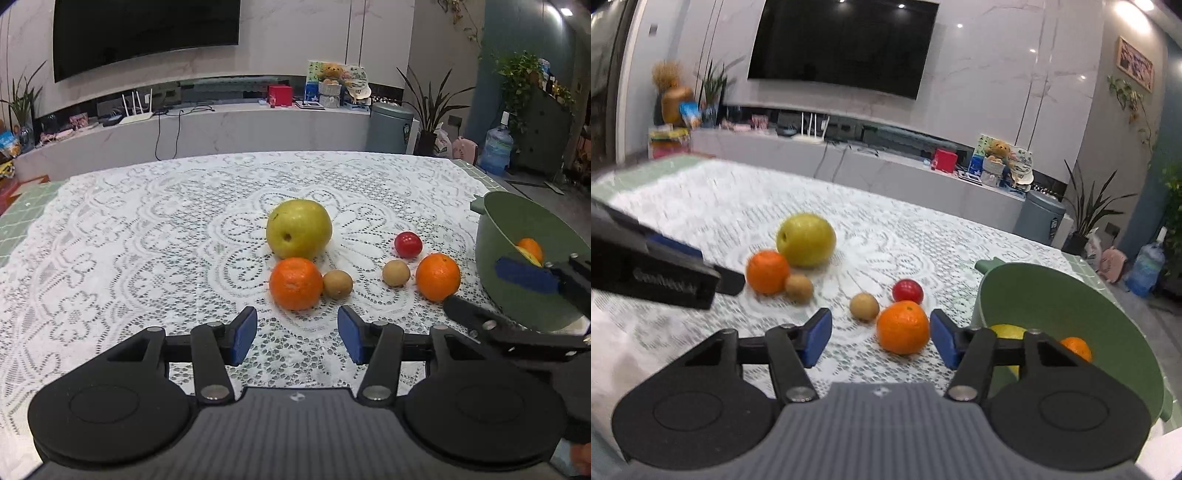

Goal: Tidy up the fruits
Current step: 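Withdraw both tools from the colander back over the fruit, then grasp an orange with the left tool while the right tool grasps another orange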

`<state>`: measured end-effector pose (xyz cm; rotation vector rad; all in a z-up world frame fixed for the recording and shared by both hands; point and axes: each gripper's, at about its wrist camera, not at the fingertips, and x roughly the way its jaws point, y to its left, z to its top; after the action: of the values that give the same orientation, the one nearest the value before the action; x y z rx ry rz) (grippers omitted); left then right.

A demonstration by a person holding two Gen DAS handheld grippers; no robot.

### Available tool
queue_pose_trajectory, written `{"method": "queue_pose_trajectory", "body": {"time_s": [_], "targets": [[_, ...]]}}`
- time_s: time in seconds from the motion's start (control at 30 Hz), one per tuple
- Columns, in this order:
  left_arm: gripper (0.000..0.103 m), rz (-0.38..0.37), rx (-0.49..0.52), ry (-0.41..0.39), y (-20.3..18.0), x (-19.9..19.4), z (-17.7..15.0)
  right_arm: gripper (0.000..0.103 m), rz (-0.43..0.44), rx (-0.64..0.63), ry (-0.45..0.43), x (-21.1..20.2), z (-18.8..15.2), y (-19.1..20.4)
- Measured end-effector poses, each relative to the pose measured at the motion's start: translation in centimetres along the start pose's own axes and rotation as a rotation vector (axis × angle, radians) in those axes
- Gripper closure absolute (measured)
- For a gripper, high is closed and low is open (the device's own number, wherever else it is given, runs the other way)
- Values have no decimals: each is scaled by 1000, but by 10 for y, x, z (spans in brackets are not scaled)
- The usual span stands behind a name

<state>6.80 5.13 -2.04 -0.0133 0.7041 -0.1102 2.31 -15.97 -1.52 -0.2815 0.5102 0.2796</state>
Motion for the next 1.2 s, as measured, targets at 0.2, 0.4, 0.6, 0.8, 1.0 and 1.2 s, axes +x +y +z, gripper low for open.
{"method": "queue_pose_trajectory", "body": {"time_s": [0.2, 0.4, 0.6, 0.8, 1.0, 1.2], "targets": [[43, 25, 37, -6, -2, 14, 3, 53, -42, -52, 32, 21, -3, 6], [42, 14, 54, -7, -4, 24, 5, 54, -111, -161, 42, 35, -4, 14], [42, 15, 61, 6, -3, 34, 7, 55, -124, -274, 17, 43, -7, 26], [42, 14, 70, 9, -4, 44, 9, 55, -147, -324, 25, 54, -9, 27], [42, 9, 75, 17, -4, 52, 10, 55, -171, -369, 28, 61, -12, 29], [47, 5, 85, 23, -4, 55, 9, 54, -206, -427, 39, 67, -16, 34]]}}
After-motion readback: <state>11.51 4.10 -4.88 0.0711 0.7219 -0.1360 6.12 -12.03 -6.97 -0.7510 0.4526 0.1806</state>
